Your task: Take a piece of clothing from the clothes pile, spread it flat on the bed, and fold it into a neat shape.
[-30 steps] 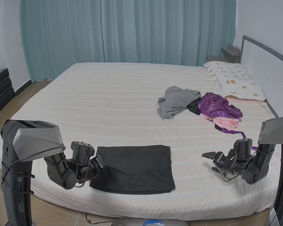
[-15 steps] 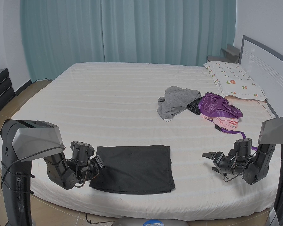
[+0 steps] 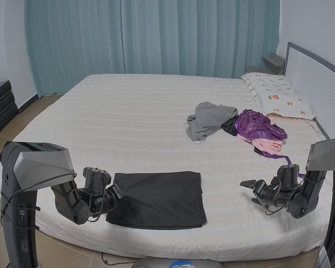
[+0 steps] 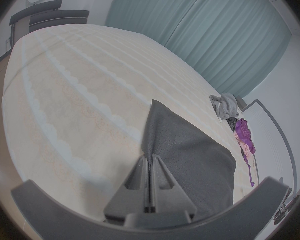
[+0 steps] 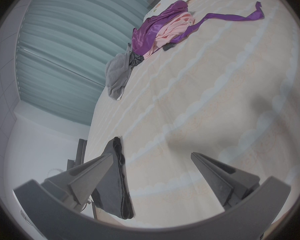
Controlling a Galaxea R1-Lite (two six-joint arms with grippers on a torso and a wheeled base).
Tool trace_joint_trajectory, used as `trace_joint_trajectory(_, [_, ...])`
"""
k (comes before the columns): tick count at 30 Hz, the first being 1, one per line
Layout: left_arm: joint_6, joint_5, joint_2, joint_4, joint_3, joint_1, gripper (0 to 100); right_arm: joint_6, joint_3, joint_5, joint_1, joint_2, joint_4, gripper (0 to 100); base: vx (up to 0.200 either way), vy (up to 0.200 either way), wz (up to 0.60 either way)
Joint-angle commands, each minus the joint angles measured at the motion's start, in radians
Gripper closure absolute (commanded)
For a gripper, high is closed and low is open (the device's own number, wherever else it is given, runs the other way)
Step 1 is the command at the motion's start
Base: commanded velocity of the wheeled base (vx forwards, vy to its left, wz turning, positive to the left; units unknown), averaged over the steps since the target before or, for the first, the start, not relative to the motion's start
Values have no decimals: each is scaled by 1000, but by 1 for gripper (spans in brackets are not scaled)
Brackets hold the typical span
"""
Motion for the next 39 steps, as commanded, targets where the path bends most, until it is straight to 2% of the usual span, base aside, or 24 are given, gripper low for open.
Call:
trace_joint_trajectory(1, [-10, 1, -11, -1, -2, 4, 100, -1, 1, 1, 2, 1, 0, 0, 0, 200, 0])
trace_joint_trajectory(39, [-10, 0, -4, -2, -19, 59, 100, 1, 1, 1, 3, 1, 0, 0, 0, 200, 0])
